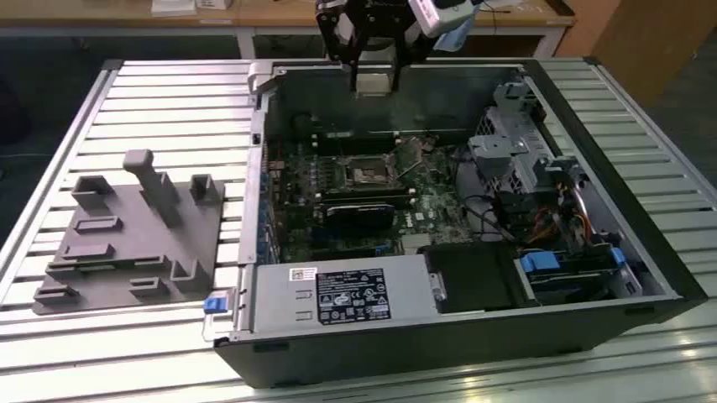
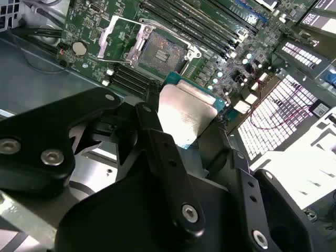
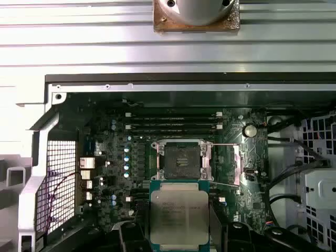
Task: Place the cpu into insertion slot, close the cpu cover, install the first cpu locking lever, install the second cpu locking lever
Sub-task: 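Place the cpu into insertion slot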
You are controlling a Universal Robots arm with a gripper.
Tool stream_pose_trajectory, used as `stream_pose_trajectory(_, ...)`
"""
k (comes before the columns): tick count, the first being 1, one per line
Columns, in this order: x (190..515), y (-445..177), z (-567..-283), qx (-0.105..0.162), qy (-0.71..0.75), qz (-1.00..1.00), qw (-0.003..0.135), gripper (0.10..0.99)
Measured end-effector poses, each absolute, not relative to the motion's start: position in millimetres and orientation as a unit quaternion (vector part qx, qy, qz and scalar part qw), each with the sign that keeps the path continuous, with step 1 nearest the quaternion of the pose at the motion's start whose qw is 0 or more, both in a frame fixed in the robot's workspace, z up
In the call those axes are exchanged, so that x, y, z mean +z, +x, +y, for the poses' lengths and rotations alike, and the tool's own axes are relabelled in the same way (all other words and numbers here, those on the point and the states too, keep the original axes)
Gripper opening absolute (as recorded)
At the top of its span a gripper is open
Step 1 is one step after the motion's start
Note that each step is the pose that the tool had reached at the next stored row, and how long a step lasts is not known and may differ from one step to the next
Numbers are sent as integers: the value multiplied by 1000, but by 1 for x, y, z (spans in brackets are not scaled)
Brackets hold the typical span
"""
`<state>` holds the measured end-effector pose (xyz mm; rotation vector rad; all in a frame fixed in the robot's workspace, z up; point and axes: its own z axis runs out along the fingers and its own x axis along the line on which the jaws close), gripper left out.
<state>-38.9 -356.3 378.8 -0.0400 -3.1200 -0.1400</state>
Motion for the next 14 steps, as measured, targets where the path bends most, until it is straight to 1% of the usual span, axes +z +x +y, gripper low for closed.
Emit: stream_pose_trajectory(14,378,-39,-356,-45,-13,-999,9,537)
